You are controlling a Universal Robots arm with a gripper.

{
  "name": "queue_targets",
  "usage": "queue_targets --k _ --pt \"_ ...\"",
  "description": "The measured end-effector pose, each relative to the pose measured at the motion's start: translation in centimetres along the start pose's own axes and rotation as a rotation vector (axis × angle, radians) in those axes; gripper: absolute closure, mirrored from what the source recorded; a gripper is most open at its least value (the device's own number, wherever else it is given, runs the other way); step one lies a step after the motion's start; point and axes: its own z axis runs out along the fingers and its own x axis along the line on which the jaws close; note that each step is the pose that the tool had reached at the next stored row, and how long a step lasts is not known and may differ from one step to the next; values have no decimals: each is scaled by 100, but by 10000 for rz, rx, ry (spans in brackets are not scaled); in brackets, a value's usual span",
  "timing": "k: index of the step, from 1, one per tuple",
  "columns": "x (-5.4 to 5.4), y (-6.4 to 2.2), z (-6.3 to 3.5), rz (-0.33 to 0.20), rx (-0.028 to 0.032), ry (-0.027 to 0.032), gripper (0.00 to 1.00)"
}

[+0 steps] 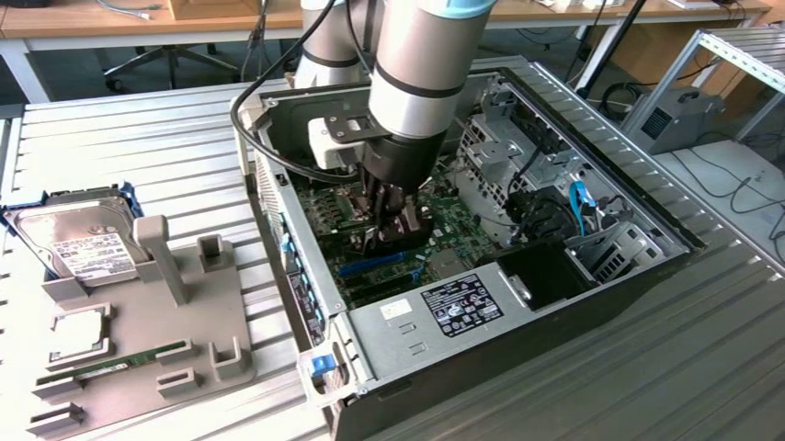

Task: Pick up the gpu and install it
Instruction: 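Insert the gpu into the slot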

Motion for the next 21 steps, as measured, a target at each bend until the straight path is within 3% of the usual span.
queue_targets --k 21 --pt "1 -3 102 -188 -3 8 74"
